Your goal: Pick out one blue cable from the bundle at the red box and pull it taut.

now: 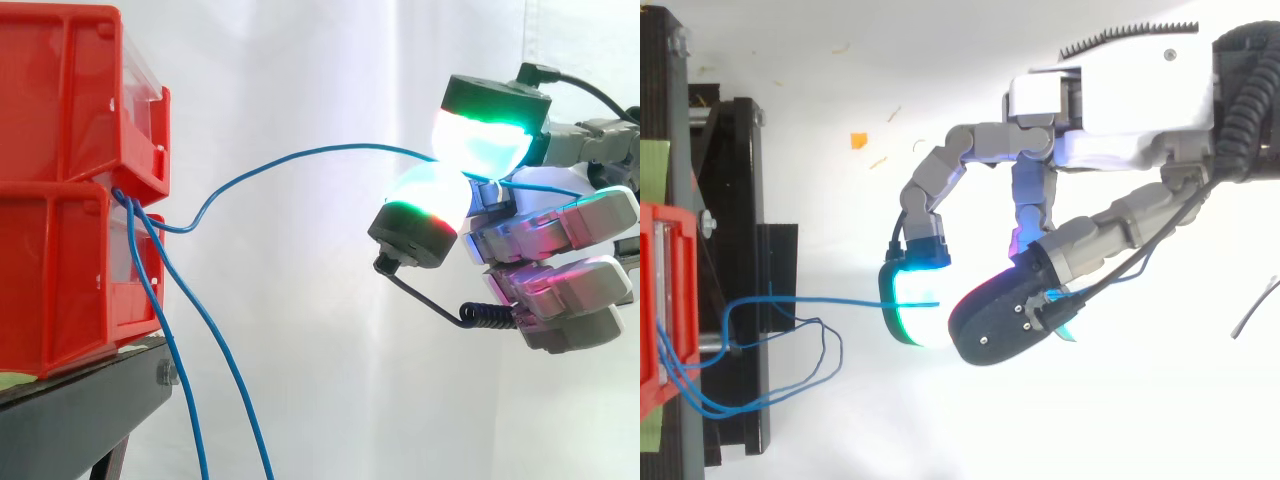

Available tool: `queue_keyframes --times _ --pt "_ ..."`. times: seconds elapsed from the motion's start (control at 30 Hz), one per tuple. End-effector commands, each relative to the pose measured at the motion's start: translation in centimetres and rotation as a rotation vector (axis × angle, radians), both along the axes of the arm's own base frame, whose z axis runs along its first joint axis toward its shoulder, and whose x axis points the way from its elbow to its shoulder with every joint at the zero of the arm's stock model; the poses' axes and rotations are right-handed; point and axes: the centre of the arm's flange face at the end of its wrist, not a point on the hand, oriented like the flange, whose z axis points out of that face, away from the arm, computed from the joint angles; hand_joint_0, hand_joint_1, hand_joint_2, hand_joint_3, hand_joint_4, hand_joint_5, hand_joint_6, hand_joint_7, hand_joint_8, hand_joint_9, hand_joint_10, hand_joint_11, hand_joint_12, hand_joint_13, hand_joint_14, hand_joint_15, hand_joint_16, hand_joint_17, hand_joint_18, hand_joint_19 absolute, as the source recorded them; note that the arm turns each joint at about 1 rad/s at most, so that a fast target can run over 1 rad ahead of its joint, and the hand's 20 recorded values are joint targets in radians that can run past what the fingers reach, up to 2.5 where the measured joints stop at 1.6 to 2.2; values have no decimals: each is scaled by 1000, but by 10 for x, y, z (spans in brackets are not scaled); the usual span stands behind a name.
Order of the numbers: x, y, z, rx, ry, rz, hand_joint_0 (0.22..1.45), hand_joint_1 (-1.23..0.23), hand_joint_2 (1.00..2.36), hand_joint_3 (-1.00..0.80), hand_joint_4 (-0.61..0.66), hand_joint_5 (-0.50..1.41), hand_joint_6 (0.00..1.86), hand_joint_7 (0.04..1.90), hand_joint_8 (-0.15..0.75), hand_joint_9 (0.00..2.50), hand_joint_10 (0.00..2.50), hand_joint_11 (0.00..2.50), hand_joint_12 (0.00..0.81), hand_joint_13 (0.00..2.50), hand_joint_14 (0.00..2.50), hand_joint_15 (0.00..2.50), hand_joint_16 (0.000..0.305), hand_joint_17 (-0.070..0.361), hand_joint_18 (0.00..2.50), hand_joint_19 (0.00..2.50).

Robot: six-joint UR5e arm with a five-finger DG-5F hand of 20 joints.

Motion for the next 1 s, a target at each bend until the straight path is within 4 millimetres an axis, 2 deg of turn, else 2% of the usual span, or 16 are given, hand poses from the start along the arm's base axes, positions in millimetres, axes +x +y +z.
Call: queue_keyframes --times 0.0,0.97 --pt "0 0 -1 0 1 0 577 -799 1003 -9 -219 -21 912 836 237 1553 24 622 377 1336 26 690 74 166 1334 740" --pt "0 0 -1 0 1 0 576 -799 1003 -8 -220 -21 912 836 240 1555 22 626 375 1334 24 693 73 165 1334 731"
